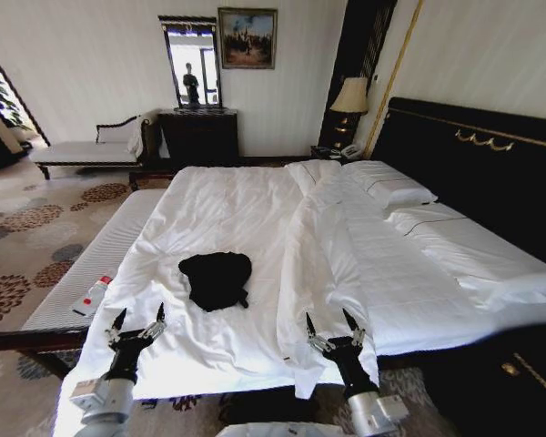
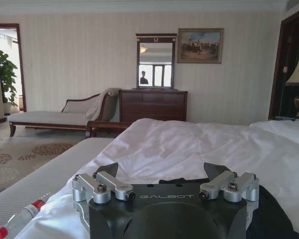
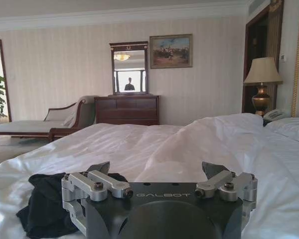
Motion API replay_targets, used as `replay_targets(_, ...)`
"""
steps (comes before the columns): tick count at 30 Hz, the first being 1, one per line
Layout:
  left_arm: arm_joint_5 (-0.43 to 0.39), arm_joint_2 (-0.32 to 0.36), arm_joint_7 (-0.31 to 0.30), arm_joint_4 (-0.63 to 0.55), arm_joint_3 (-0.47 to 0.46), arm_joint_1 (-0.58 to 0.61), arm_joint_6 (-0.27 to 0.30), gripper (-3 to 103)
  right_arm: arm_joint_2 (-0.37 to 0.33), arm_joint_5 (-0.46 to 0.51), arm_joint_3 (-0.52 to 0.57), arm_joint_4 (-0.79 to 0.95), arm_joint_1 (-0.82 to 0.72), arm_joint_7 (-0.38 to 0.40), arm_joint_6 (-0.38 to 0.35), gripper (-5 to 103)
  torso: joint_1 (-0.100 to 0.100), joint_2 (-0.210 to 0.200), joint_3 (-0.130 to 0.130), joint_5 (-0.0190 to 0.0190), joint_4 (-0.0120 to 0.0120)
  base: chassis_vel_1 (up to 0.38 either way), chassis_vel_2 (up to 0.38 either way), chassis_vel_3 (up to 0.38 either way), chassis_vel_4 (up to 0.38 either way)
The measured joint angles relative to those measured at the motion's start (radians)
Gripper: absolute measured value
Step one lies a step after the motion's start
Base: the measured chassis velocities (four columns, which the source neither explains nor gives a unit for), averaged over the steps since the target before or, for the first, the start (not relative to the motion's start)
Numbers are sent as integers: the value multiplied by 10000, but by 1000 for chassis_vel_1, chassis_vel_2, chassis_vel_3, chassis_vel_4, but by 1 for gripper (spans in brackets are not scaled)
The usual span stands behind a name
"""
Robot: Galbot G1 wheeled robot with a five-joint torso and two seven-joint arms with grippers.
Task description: Fold the clothes on the bed.
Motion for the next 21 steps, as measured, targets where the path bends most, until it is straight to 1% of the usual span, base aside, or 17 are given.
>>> replay_targets(1,0,0,0,0,0,0,0,98,0,0,0,0,0,0,0,100,0,0,0,0,0,0,0,0,0)
replay_targets(5,-24,-5,4,4,-32,-6,-5,98,-66,-729,-355,-526,97,-63,153,100,6,-3,4,5,0,0,0,0,0)
replay_targets(7,-51,-7,7,3,-53,3,-12,98,-80,-906,-347,-657,186,-63,190,100,7,-4,4,5,-1,0,0,0,0)
replay_targets(8,-86,-12,11,3,-93,35,-39,98,-86,-1354,-184,-946,440,-39,269,100,8,-4,3,6,1,0,0,0,0)
replay_targets(9,-95,-14,12,3,-109,49,-53,98,-81,-1481,-104,-1039,544,-6,303,100,7,-4,3,5,1,0,0,0,0)
replay_targets(11,-134,-26,20,4,-131,101,-95,98,-55,-1618,37,-1242,779,95,340,100,6,-4,3,4,2,0,0,0,0)
replay_targets(14,-235,-58,31,4,-139,162,-120,98,-25,-1565,256,-1511,1105,282,301,100,5,-3,2,4,2,0,0,0,0)
replay_targets(21,-246,-77,35,-7,-93,128,-111,98,-77,-1470,491,-1804,1334,437,199,100,7,-4,3,4,0,0,0,0,0)
